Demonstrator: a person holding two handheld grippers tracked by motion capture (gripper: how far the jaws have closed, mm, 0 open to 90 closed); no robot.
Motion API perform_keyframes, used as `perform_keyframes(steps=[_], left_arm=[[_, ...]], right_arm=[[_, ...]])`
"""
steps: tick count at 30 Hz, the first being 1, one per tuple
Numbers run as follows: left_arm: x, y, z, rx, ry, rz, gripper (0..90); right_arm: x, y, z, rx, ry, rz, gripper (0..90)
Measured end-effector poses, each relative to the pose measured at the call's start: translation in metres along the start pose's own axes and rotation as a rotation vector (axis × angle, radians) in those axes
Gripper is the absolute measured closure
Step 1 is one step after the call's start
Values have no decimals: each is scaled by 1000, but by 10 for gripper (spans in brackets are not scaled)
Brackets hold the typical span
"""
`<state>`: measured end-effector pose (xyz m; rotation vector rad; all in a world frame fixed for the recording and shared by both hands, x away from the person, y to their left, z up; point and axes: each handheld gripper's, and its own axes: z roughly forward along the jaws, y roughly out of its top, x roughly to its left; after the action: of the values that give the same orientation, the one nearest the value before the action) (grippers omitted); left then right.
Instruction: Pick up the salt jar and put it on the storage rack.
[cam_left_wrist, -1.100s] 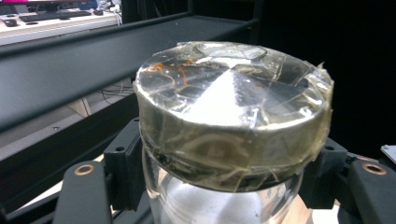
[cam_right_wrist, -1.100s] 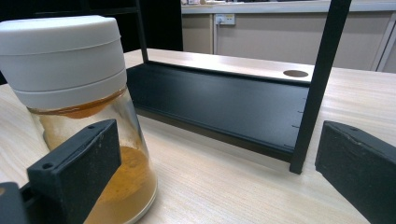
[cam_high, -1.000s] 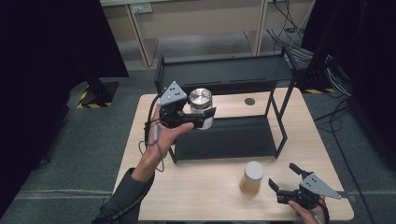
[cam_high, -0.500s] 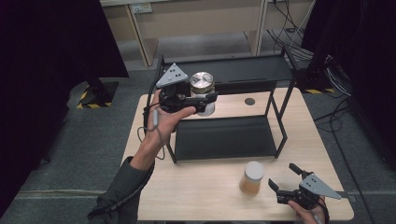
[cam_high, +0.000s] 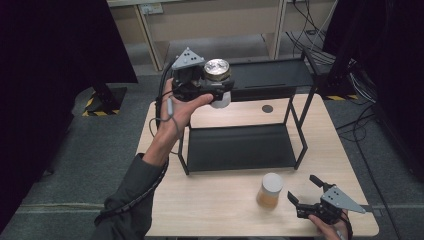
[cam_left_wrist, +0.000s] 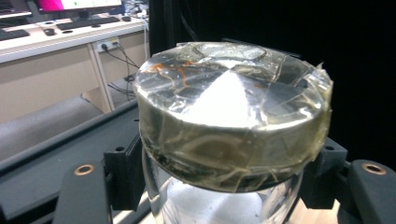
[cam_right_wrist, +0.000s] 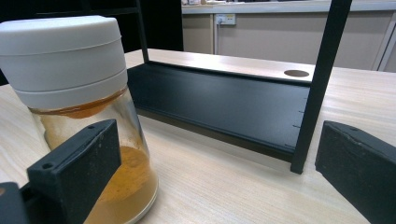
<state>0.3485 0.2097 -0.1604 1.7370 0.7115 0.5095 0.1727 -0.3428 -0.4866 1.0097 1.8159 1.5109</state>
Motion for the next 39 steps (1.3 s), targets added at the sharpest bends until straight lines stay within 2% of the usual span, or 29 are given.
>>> perform_keyframes(steps=[7, 10, 14, 18, 22, 26, 27, 29, 32, 39], left_arm=[[3, 9, 9, -11, 49, -18, 308], [3, 12, 14, -8, 83, -16, 308], [5, 13, 19, -15, 100, -26, 308], [4, 15, 27, -1, 137, -20, 308], [8, 13, 35, -4, 158, -43, 308], [14, 11, 41, -3, 172, -42, 308], [13, 12, 42, 2, 184, -60, 308], [15, 10, 43, -2, 194, -69, 308], [16, 8, 45, -7, 224, -66, 308], [19, 3, 49, -17, 239, -76, 308]], right_arm=[[-1, 0, 0, -1, 1, 1, 5], [-1, 0, 0, 0, 1, 2, 5], [0, 0, 0, -1, 1, 0, 5], [-1, 0, -1, -2, 2, -1, 5], [-1, 0, -1, -4, 3, 0, 5], [-1, 0, -1, -5, 6, -3, 5], [-1, 0, -1, -5, 6, -1, 5], [-1, 0, -1, -4, 7, 0, 5], [-1, 0, -1, -5, 6, 0, 5], [-1, 0, -1, -7, 7, -1, 5]])
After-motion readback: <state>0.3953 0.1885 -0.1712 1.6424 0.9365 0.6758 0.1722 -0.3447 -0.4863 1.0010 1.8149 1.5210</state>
